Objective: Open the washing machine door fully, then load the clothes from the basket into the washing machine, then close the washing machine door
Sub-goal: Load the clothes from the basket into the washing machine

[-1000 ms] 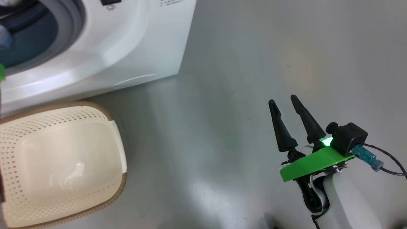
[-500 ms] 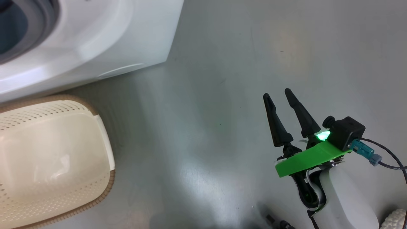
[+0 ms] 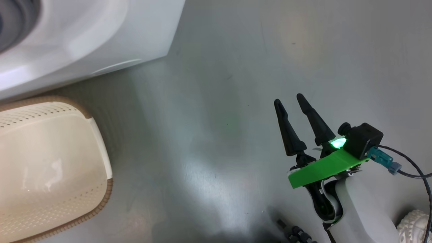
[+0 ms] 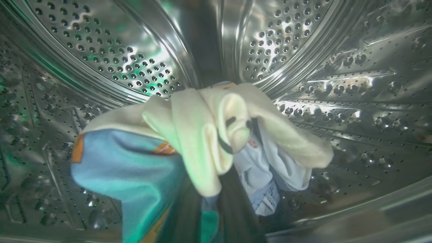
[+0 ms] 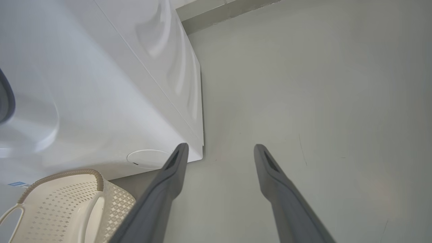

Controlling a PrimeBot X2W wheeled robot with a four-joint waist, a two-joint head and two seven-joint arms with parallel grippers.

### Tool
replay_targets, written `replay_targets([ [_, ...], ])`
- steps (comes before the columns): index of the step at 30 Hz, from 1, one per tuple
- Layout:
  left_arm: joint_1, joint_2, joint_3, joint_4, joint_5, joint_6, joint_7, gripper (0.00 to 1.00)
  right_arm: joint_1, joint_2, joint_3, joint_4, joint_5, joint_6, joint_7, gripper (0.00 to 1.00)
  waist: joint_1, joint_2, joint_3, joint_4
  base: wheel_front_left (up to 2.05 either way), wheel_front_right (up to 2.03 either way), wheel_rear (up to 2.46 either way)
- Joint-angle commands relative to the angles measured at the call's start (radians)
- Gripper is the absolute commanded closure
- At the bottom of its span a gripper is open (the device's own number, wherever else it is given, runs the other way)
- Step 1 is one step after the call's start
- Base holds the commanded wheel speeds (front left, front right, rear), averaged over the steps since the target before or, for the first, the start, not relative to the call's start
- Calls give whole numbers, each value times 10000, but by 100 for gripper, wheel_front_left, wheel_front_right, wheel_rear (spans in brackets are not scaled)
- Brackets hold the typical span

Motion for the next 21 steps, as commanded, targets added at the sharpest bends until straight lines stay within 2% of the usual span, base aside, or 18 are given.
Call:
replay_targets([
  [1, -214, 628, 96, -224, 102, -56, -83, 100, 55, 51, 230, -203, 100, 16, -120, 0, 0, -1, 142, -91, 0, 0, 0],
  [12, -1155, 1138, -472, 21, 457, -228, -1107, 100, -123, 51, 321, -136, 326, 16, -120, 0, 0, -1, 385, -289, 0, 0, 0],
  [21, -1317, 1217, -621, 974, 344, -185, -309, 100, -172, 51, 291, -107, 259, 16, -120, 0, 0, -1, 357, -242, 0, 0, 0],
])
